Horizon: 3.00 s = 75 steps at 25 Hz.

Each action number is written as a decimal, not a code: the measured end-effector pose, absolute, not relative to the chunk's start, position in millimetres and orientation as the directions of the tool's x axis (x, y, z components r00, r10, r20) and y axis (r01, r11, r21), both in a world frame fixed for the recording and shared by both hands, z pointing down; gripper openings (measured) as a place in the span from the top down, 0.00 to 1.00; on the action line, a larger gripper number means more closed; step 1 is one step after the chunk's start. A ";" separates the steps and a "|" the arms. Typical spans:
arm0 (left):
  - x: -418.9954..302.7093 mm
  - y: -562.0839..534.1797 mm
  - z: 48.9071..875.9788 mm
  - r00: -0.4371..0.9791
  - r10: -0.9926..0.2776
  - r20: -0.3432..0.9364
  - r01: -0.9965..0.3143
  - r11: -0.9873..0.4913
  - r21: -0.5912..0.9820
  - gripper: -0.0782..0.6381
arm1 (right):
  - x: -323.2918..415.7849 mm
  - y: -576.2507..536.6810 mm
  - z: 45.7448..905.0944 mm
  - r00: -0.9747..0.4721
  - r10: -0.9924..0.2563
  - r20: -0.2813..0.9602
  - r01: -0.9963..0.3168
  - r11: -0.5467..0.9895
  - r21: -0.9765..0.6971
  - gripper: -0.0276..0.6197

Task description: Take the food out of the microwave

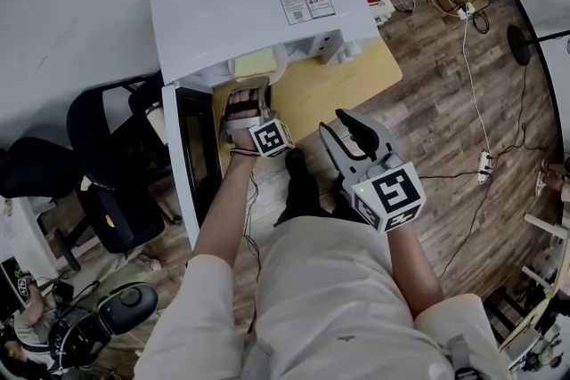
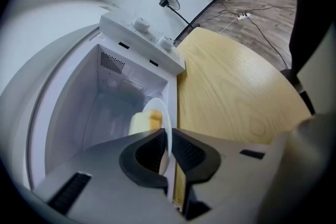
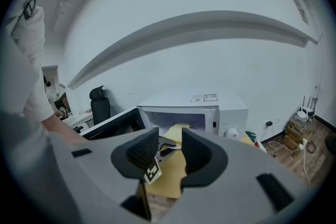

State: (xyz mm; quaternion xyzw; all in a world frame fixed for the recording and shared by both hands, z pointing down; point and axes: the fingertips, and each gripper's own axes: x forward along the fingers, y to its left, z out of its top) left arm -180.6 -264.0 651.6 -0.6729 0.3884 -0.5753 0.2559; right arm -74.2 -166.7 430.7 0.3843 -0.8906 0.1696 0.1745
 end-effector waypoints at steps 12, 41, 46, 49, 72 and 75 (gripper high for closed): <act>-180.2 -256.4 623.5 -0.026 -0.889 0.458 -0.192 -0.445 -0.875 0.87 | -66.1 -157.5 425.8 -0.689 -0.585 0.428 -0.698 0.694 -0.175 0.76; -111.5 -110.6 521.4 -0.221 -0.915 0.336 -0.171 -0.303 -0.937 0.87 | 48.3 -47.4 393.7 -0.820 -0.475 0.318 -0.539 0.828 -0.152 0.77; -83.0 -82.4 498.6 -0.229 -0.918 0.325 -0.165 -0.292 -0.942 0.87 | 71.4 -29.2 383.5 -0.833 -0.472 0.288 -0.524 0.841 -0.138 0.78; -65.7 -66.9 485.1 -0.228 -0.922 0.314 -0.159 -0.283 -0.946 0.87 | 81.4 -17.0 380.4 -0.843 -0.459 0.281 -0.508 0.850 -0.136 0.79; -12.4 -21.3 400.3 -0.194 -0.948 0.251 -0.158 -0.222 -0.962 0.87 | 79.3 17.3 360.8 -0.871 -0.426 0.246 -0.460 0.882 -0.102 0.93; -16.6 -23.5 393.9 -0.195 -0.950 0.245 -0.159 -0.216 -0.963 0.87 | 75.1 15.4 360.0 -0.870 -0.428 0.245 -0.462 0.881 -0.103 0.94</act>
